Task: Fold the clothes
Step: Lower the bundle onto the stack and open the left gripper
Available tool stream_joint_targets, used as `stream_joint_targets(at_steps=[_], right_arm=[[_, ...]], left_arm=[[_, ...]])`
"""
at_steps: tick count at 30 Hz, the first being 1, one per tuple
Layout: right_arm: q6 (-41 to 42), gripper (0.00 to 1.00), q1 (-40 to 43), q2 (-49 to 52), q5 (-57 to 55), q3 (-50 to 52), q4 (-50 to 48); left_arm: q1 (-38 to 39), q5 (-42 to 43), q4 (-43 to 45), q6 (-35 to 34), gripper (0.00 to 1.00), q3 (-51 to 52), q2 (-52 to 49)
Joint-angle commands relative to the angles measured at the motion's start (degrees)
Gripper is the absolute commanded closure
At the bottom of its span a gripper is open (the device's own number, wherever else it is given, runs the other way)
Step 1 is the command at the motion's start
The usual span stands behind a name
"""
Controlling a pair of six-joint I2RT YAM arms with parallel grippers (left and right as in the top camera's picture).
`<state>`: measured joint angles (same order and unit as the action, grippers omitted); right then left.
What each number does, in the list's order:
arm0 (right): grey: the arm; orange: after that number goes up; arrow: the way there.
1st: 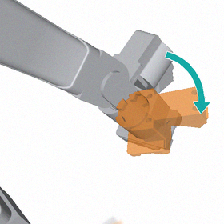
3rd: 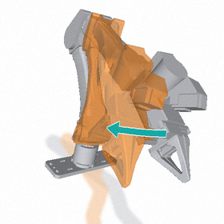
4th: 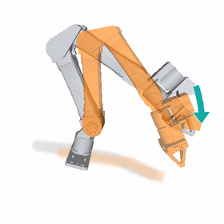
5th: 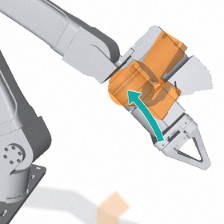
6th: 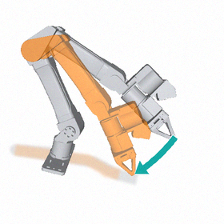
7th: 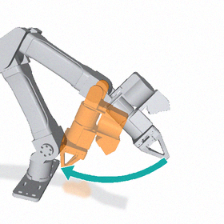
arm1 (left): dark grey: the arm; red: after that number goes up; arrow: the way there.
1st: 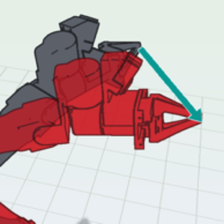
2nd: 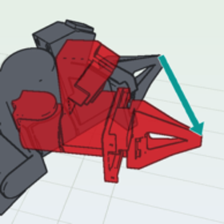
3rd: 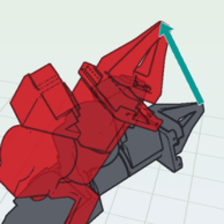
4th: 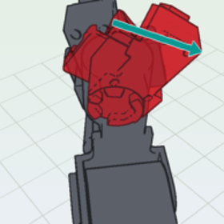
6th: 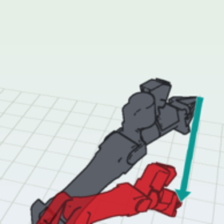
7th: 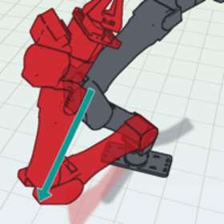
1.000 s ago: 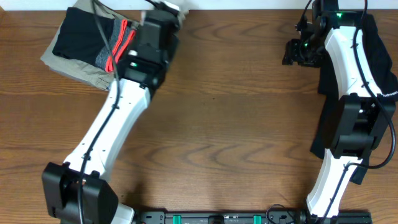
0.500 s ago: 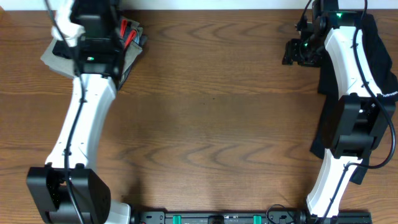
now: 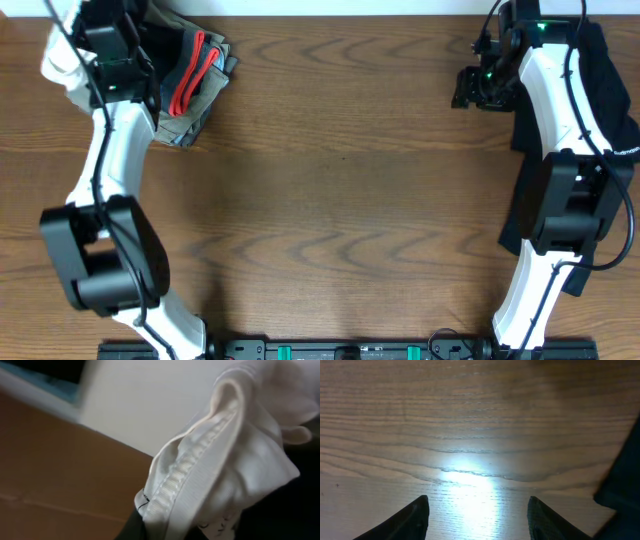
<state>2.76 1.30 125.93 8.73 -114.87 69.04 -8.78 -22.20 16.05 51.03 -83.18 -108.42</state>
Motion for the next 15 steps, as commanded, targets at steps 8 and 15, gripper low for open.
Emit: stream_joint_targets(at_steps=[8, 15], right_arm=[[0.2, 0.39, -0.98, -0.76, -0.37, 0.59, -1.01], [0.17, 0.39, -0.98, -0.76, -0.37, 0.59, -1.97]], left_arm=[[1.42, -0.76, -7.32, -2.27, 0.94, -0.85, -3.34], [4.94, 1.09, -22.05, -7.76, 0.94, -0.79, -3.37]])
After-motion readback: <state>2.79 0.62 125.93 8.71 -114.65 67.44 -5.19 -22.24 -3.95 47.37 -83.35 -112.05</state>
